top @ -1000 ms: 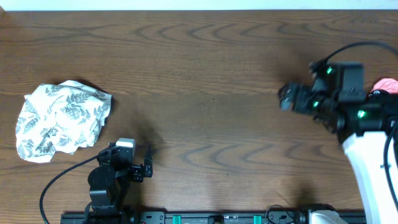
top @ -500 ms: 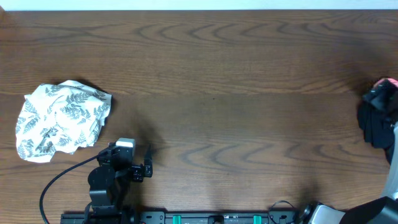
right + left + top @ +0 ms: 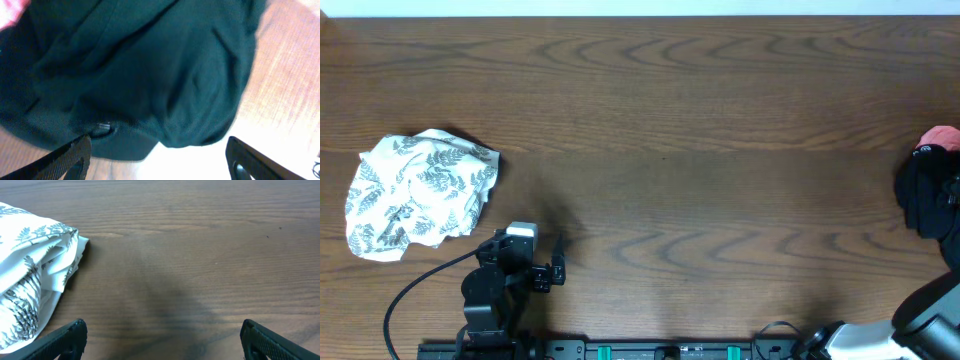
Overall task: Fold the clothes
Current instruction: 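Reach the right gripper to the black clothing pile and grasp a black garment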
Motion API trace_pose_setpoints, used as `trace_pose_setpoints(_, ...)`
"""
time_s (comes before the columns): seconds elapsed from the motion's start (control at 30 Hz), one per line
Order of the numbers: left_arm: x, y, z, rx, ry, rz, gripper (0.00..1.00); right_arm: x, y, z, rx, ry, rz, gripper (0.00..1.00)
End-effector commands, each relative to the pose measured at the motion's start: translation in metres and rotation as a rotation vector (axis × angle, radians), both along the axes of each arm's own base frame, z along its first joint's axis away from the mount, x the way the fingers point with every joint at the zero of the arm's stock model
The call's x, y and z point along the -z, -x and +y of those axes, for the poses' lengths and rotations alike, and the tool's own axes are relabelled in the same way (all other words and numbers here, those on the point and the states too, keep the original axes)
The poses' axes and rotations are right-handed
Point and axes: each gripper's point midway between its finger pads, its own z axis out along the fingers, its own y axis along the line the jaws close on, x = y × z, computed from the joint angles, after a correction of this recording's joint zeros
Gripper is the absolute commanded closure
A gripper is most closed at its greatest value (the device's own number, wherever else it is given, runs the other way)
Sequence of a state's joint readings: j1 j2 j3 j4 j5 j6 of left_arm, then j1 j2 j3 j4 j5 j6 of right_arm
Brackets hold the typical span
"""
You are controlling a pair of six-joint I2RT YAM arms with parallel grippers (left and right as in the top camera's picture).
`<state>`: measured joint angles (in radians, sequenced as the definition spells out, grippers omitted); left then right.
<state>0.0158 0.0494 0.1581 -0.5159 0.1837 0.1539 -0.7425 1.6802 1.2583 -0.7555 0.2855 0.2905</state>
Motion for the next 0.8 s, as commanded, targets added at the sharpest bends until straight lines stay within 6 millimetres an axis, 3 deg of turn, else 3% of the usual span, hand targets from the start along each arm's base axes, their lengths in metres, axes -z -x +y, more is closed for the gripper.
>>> trace_pose_setpoints(0.0, 0.006, 0.000, -0.001, 0.001, 0.005, 0.008, 0.02, 0.011, -0.007, -0.008, -0.020, -0.005, 0.012, 0.16)
trace_pose_setpoints(0.2, 0.006, 0.000, -0.001, 0.001, 0.005, 0.008, 0.02, 0.029, -0.016, -0.018, -0.041, 0.001, 0.021, 0.19)
trace_pose_setpoints(0.37, 0.006, 0.000, -0.001, 0.001, 0.005, 0.008, 0.02, 0.040, -0.018, -0.024, -0.050, -0.001, 0.032, 0.31)
trace_pose_setpoints(0.47, 0.006, 0.000, -0.001, 0.001, 0.005, 0.008, 0.02, 0.046, -0.017, -0.023, -0.049, -0.011, 0.041, 0.47)
trace_pose_setpoints(0.57, 0.006, 0.000, -0.001, 0.001, 0.005, 0.008, 0.02, 0.044, -0.018, -0.023, -0.051, -0.009, 0.039, 0.78)
trace_pose_setpoints(0.67, 0.006, 0.000, -0.001, 0.001, 0.005, 0.008, 0.02, 0.035, -0.023, -0.020, -0.052, -0.012, 0.020, 0.99)
trace_pose_setpoints(0.77, 0.006, 0.000, -0.001, 0.001, 0.005, 0.008, 0.02, 0.007, -0.040, -0.009, -0.033, -0.025, -0.076, 0.99)
